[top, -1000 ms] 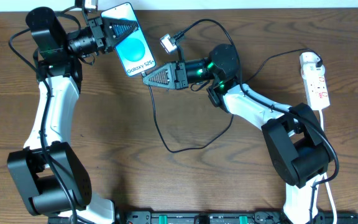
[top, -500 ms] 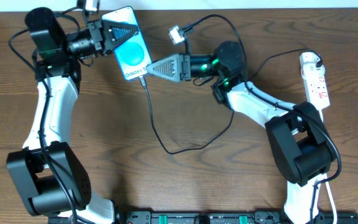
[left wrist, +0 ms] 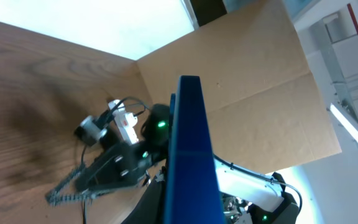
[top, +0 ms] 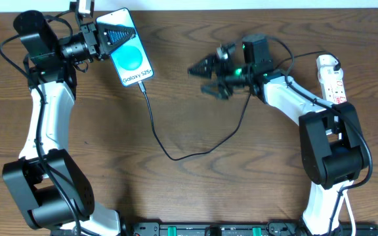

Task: Plug charger to phone and switch on socket
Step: 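Open the right gripper and pull it back toward the power strip, then lower the plugged-in phone to the table center with the left gripper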

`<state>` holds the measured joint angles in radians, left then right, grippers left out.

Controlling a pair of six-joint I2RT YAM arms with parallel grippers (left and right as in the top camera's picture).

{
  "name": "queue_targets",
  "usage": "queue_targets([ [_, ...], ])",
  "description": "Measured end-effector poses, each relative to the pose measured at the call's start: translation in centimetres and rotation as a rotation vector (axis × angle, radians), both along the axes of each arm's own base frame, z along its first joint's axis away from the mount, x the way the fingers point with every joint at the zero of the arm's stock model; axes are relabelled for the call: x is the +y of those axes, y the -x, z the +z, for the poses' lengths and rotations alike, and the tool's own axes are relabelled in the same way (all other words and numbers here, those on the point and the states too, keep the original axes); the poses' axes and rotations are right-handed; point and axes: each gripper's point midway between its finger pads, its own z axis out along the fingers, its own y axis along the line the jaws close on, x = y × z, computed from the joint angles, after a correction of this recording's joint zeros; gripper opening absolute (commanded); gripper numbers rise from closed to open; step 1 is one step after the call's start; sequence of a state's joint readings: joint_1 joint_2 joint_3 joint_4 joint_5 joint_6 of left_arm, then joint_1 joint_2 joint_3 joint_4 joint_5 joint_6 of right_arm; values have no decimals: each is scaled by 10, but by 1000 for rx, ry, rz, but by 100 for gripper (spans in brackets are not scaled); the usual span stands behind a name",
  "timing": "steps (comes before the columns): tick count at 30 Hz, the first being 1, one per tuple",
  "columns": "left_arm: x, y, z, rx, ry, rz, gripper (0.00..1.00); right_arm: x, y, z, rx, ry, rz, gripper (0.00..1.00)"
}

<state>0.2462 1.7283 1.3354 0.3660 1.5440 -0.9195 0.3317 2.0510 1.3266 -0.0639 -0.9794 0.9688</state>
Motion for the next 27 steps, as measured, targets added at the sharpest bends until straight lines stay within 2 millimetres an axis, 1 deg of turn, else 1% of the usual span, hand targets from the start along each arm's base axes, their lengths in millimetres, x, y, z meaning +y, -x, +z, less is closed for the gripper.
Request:
queue_targets([
  [1, 0, 0, -1, 8, 2, 0, 7, -6, 7, -14, 32, 56, 0, 99],
  [4, 0, 0, -1, 15, 3, 2, 8, -25, 24, -45, 84, 222, -3, 99],
  [5, 0, -1, -1, 15, 3, 4, 7, -32, 29, -52, 95, 279, -5, 99],
  [7, 0, -1, -2, 19, 4, 4, 7, -49, 37, -60, 101, 394, -18, 99],
  [8, 0, -1, -2, 18, 4, 5, 7, -57, 39, -59, 92, 445, -27, 99],
  [10, 0, -1, -2, 19, 4, 5, 7, -75, 40, -51, 51, 553, -59, 99],
  [14, -1, 0, -8, 44, 5, 6, 8, -109, 46, -24, -10, 722, -131, 99],
  [15, -2, -1, -11, 57, 5, 11, 7, -120, 50, -15, -26, 775, -153, 99],
  [18, -7, -1, -27, 115, 1, 25, 7, -145, 56, -1, -46, 887, -204, 99],
  [19, -8, -1, -32, 136, -2, 31, 8, -151, 60, 1, -43, 919, -214, 99],
  [21, -13, 0, -49, 189, -16, 52, 7, -163, 64, 6, -44, 969, -234, 99],
  [22, -17, 1, -68, 232, -35, 69, 7, -168, 65, 9, -52, 993, -246, 99],
  [24, -23, 3, -85, 266, -60, 80, 8, -172, 66, 11, -55, 1014, -255, 99],
  [27, -38, 8, -112, 307, -104, 73, 8, -177, 68, 10, -50, 1037, -258, 99],
])
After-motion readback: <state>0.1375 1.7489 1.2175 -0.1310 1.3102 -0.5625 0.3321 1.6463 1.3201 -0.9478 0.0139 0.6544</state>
